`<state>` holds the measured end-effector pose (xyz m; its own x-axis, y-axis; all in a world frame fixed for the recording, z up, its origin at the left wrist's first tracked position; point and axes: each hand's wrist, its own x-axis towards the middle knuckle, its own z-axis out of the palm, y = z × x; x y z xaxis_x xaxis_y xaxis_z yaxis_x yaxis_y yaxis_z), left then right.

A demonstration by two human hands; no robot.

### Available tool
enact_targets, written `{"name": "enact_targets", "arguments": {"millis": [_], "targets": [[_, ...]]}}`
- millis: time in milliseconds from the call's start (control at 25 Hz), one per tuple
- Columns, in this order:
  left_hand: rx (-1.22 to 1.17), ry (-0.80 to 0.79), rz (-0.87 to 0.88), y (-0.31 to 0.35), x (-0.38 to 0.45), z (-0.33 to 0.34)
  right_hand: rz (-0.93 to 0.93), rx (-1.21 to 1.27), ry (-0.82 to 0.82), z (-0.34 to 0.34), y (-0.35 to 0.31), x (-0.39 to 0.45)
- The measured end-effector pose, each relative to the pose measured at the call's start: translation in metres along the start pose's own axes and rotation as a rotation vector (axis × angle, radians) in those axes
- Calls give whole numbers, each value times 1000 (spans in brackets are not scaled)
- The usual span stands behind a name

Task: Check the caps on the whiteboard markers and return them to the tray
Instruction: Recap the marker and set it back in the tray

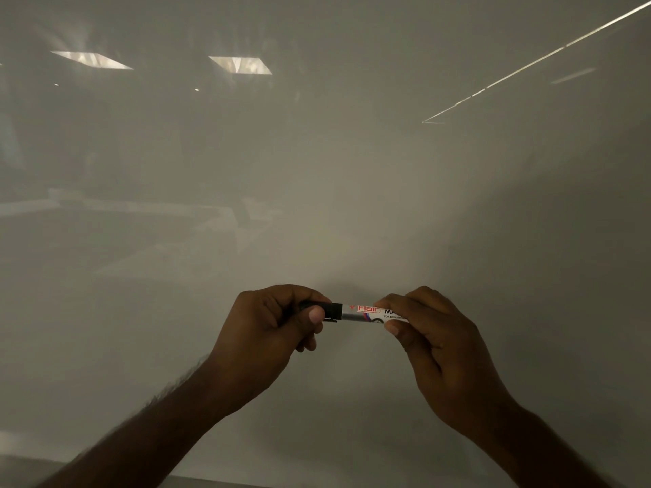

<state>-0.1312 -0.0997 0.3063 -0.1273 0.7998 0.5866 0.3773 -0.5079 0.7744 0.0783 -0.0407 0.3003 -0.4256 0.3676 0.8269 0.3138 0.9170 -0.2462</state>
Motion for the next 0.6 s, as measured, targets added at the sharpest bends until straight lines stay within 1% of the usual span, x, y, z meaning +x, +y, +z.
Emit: {"name": "enact_targets", "arguments": {"millis": [160, 240, 320, 400, 520, 600], "targets": [[-4, -14, -2, -6, 2, 3, -27, -74, 18, 2, 2, 3], [-9, -9, 5, -12, 4, 2, -11, -83, 3, 4, 4, 4], [29, -27, -2, -19, 7, 1, 49, -20, -63, 3, 8, 6], [94, -84, -15, -27, 7, 1, 99, 29, -163, 0, 16, 9], [184, -158, 24, -37, 7, -5, 161, 66, -263, 1, 30, 17], [275, -120, 83, -46, 7, -10, 237, 158, -304, 10, 38, 16]]}}
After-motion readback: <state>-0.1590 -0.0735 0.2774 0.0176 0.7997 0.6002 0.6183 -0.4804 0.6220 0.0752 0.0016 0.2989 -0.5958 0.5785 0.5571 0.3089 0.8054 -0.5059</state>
